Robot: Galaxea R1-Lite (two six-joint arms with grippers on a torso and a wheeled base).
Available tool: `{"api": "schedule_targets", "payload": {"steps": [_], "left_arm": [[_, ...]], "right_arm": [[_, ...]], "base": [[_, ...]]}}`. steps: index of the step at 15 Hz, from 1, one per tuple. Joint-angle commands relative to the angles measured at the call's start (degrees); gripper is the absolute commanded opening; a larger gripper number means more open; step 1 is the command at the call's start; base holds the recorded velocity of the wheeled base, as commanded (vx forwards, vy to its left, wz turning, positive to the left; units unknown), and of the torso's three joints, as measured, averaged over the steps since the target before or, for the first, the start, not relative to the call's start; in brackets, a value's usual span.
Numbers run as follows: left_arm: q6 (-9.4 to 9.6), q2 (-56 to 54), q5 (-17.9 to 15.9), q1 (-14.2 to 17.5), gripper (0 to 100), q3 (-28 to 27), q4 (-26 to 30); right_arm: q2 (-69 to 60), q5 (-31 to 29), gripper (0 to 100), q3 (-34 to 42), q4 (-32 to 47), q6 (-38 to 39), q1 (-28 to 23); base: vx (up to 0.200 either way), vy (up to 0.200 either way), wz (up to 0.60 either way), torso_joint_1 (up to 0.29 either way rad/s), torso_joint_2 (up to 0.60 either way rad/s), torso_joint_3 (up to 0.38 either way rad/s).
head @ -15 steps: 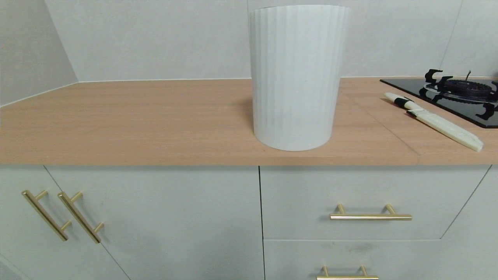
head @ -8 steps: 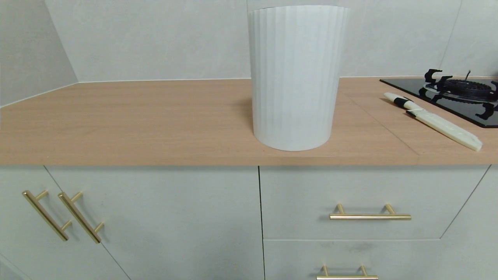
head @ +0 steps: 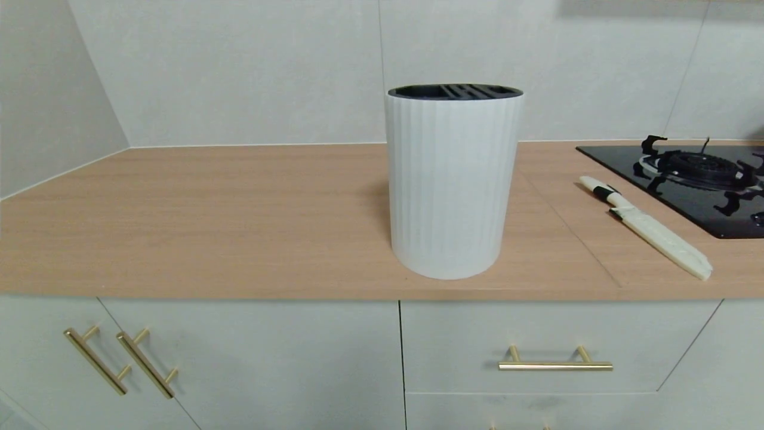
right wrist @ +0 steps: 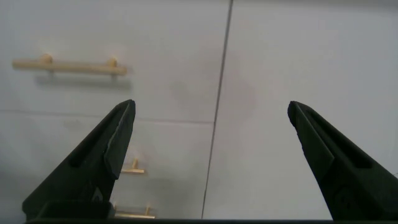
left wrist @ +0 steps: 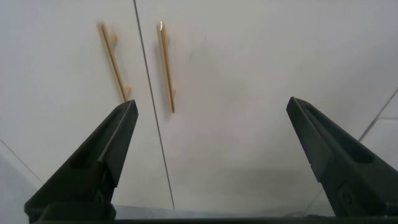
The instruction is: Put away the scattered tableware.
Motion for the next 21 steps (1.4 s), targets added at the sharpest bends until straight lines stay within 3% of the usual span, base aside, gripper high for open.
{"api": "schedule_targets", "payload": {"steps": [1, 21], "left_arm": [[-0.02, 0.0, 0.0, 0.0, 100, 0.0, 0.0], [-0.02, 0.0, 0.0, 0.0, 100, 0.0, 0.0]], "right_arm": [[0.1, 0.0, 100, 0.0, 0.0, 0.0, 0.0], [0.1, 0.0, 100, 0.0, 0.0, 0.0, 0.0]], "base": [[0.000, 0.000, 0.00, 0.183, -0.48, -0.281], [0.000, 0.000, 0.00, 0.224, -0.50, -0.287]]}}
